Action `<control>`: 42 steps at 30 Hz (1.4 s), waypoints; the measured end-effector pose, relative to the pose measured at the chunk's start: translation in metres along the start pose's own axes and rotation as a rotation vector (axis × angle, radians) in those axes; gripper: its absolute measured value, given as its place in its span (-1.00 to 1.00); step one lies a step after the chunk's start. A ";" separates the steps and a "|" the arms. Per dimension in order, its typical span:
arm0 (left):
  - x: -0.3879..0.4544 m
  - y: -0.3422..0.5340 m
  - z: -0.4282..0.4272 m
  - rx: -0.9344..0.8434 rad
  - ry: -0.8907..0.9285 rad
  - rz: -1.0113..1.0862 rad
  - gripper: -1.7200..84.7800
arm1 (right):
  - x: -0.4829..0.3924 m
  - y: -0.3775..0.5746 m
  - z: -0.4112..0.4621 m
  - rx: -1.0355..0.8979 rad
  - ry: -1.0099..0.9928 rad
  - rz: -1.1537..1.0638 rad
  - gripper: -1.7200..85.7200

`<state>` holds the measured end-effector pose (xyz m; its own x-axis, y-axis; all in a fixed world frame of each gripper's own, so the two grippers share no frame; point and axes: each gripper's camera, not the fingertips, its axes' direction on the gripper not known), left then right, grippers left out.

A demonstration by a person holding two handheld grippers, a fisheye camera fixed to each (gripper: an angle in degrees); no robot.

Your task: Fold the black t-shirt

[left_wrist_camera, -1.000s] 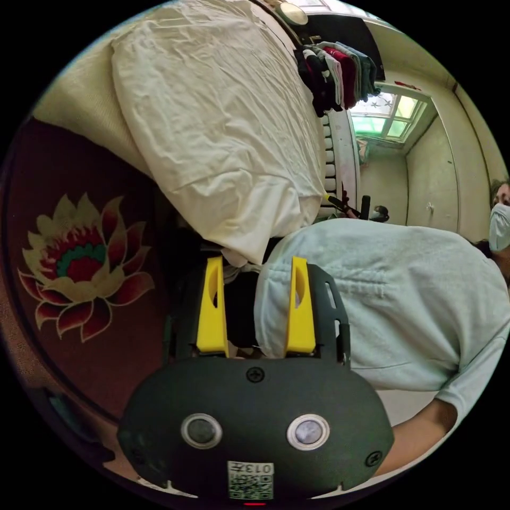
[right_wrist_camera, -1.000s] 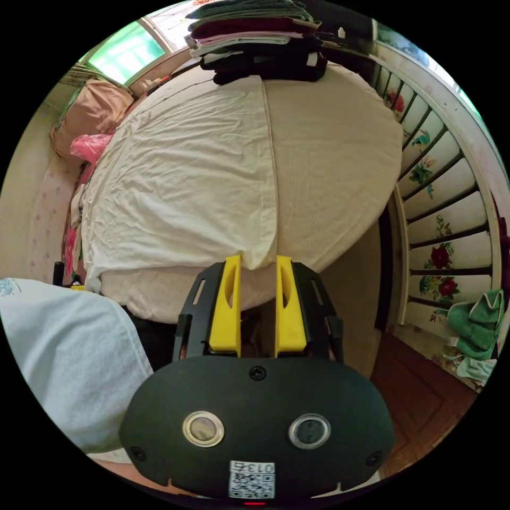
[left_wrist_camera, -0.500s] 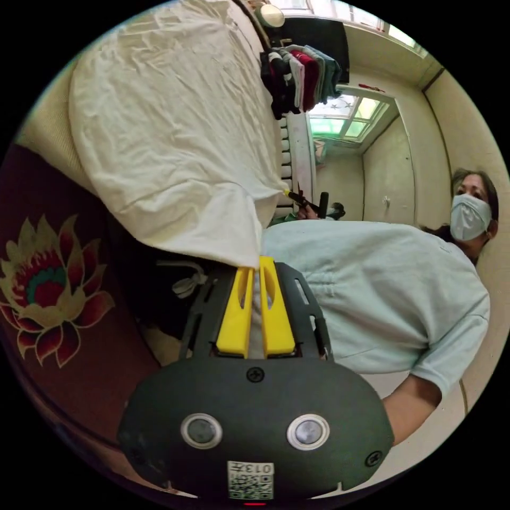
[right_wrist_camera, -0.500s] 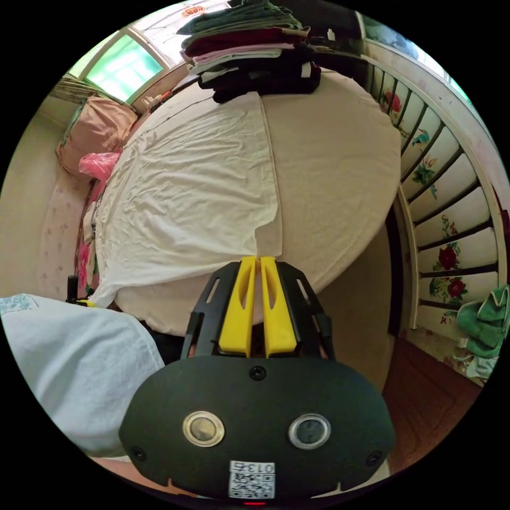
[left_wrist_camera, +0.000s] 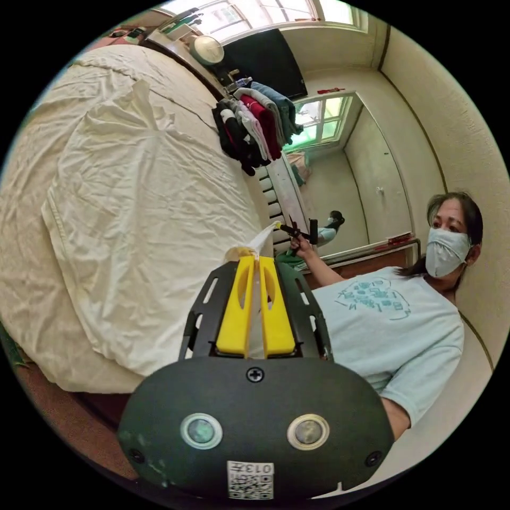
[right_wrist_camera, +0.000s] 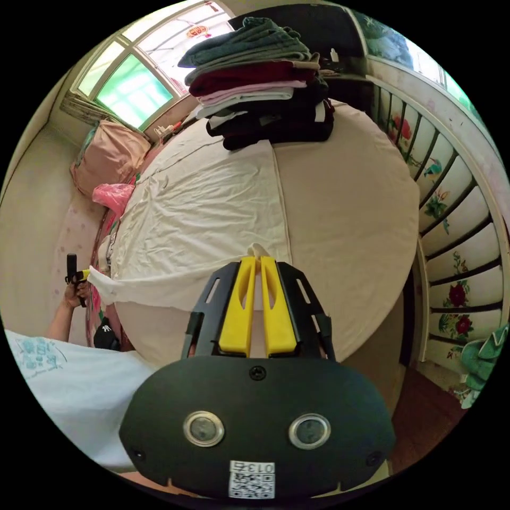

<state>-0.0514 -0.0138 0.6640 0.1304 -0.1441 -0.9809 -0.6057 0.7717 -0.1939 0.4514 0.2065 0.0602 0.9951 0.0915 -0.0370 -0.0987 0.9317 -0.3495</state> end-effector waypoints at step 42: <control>0.095 -0.050 0.081 -0.323 -0.760 -0.068 -0.90 | -0.027 -0.025 0.029 -0.210 0.261 -0.153 -0.82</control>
<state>0.0554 -0.0159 0.5818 0.5998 0.3638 -0.7126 -0.7579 0.5439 -0.3602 0.4271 0.1910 0.0969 0.9670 -0.1613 -0.1972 0.0261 0.8327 -0.5531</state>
